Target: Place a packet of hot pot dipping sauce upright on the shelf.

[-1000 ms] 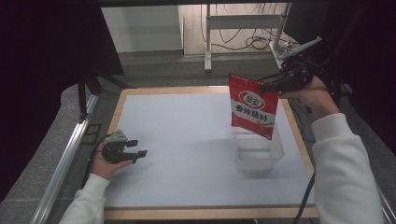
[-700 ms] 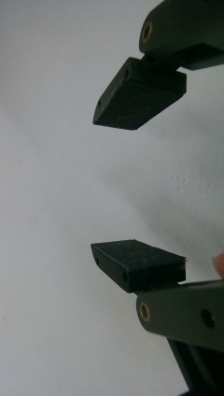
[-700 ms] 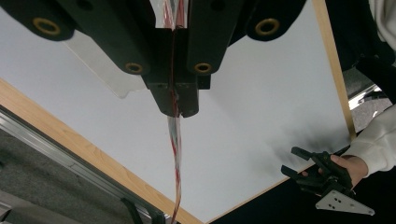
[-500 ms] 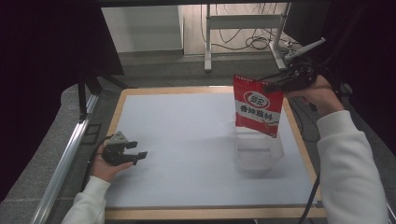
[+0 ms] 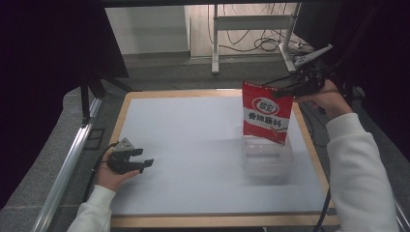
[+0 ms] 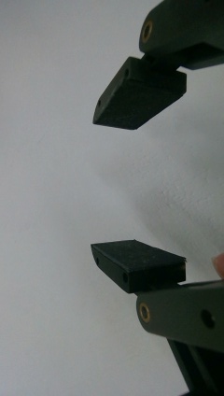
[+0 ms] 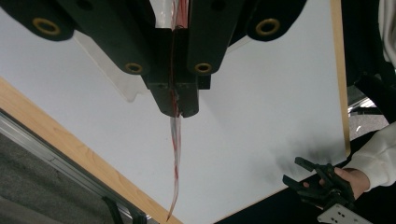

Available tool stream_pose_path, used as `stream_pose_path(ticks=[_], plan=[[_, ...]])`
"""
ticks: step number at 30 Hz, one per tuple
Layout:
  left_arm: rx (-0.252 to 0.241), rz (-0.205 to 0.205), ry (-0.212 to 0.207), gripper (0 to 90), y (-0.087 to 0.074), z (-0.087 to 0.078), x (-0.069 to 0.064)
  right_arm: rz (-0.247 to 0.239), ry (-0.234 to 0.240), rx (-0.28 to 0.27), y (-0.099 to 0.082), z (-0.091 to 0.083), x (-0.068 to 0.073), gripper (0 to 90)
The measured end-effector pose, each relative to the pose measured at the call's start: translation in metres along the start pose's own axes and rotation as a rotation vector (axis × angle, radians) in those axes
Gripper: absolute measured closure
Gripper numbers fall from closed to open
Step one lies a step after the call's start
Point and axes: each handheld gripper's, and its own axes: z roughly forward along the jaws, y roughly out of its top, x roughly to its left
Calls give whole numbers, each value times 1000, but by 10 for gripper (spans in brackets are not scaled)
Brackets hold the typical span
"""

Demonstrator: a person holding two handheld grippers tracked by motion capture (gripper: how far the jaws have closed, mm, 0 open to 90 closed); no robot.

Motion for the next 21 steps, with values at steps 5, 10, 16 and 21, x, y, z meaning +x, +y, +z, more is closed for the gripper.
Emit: stream_pose_path(ticks=[5, 10, 16, 21], plan=[[0, 5, -7, 325, 0, 0, 0, 31, -3, -21, -18, 5, -7, 890], [-1, 8, -14, 325, 0, 0, 0, 65, -9, -49, -29, 4, -12, 888], [-2, 12, -28, 325, 0, 2, 2, 96, -89, -89, -30, 0, -5, 599], [-9, 13, -46, 324, 1, 2, 3, 109, -156, -126, -19, 0, 13, 450]])
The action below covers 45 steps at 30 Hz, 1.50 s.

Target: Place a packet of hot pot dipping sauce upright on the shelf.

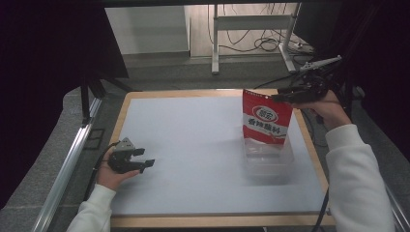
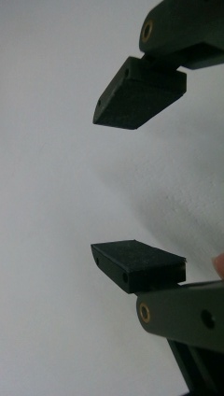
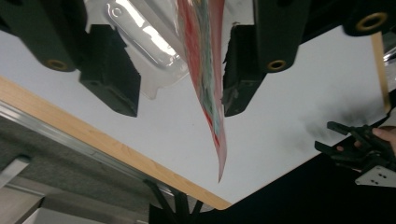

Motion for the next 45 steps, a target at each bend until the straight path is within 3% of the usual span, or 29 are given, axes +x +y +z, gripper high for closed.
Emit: stream_pose_path(ticks=[5, 6, 8, 9, 11, 12, 13, 14, 16, 17, 25, 28, 31, 32, 36, 45], plan=[[-10, 2, -21, 323, 0, 1, -1, -23, -49, -36, 13, 1, 30, 403], [-16, 4, -23, 323, 1, 0, 0, -37, -68, -57, 17, 2, 44, 389], [-22, 2, -25, 323, 1, -2, 0, -41, -72, -65, 19, 2, 49, 385], [-31, -1, -28, 323, 2, -3, 0, -46, -71, -87, 23, 3, 65, 381], [-35, 0, -30, 324, 2, -4, 0, -48, -70, -90, 24, 4, 71, 381], [-38, -2, -34, 324, 2, -4, -1, -52, -33, -105, 24, 7, 85, 381], [-38, -2, -34, 323, 2, -4, -1, -52, -33, -105, 24, 7, 85, 381], [-37, 0, -43, 323, 2, -5, -3, -55, -17, -114, 21, 13, 98, 381], [-37, 4, -44, 322, 1, -5, -4, -52, -8, -113, 19, 16, 102, 381], [-39, 3, -45, 323, 1, -5, -4, -61, 19, -117, 14, 25, 115, 381], [-39, 2, -46, 322, 2, -5, -5, -95, 39, -72, -5, 59, 145, 356], [-37, 3, -45, 322, 1, -4, -5, -111, 73, -59, -23, 77, 161, 340], [-32, 0, -47, 322, 1, -3, -7, -113, 78, -44, -32, 86, 167, 337], [-32, -1, -48, 322, 1, -2, -7, -106, 41, -42, -41, 94, 170, 341], [-32, 0, -46, 322, 1, -2, -8, -94, 34, -20, -54, 107, 171, 339], [-28, 1, -46, 321, 1, -2, -7, -67, 48, -32, -61, 113, 169, 332]])
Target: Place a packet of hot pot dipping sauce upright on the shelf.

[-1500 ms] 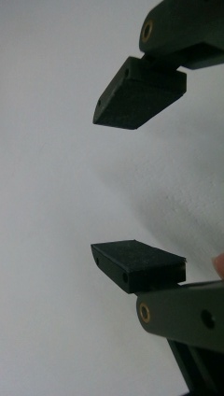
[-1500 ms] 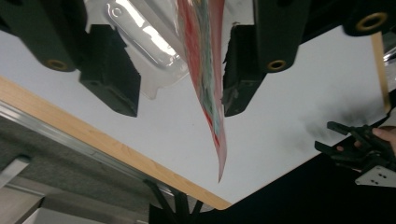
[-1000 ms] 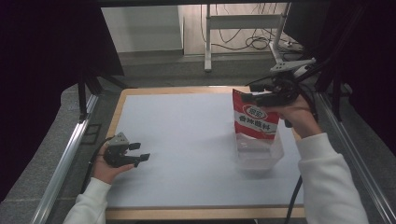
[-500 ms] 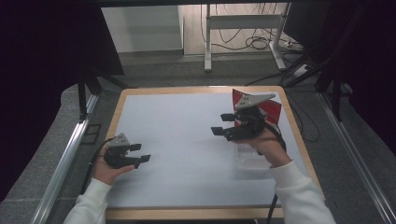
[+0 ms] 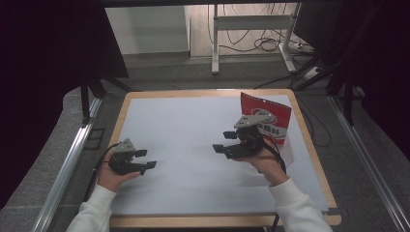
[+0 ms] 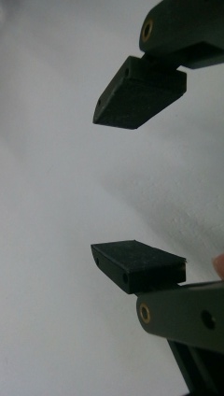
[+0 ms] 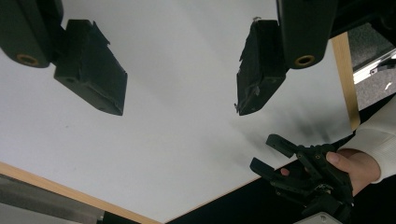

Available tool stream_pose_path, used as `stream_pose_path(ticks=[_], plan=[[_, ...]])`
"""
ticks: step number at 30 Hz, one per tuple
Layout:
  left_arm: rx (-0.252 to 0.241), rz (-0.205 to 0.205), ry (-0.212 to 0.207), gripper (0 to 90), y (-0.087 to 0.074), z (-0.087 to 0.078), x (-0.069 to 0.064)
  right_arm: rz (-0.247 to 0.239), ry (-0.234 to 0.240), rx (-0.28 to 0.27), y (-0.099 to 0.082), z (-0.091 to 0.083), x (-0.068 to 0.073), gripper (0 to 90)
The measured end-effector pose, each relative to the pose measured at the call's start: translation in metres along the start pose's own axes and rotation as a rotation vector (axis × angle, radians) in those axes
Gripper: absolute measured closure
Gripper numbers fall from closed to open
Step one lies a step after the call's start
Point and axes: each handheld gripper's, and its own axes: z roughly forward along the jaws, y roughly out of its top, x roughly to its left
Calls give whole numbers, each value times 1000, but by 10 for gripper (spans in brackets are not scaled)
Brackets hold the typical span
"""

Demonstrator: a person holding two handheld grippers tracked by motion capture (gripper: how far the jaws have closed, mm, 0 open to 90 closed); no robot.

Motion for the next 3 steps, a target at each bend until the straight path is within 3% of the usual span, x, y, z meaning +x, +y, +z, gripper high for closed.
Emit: stream_pose_path(ticks=[3], plan=[[-6, 2, 4, 319, 0, -1, 1, 8, 12, -16, -2, -1, 1, 328]])
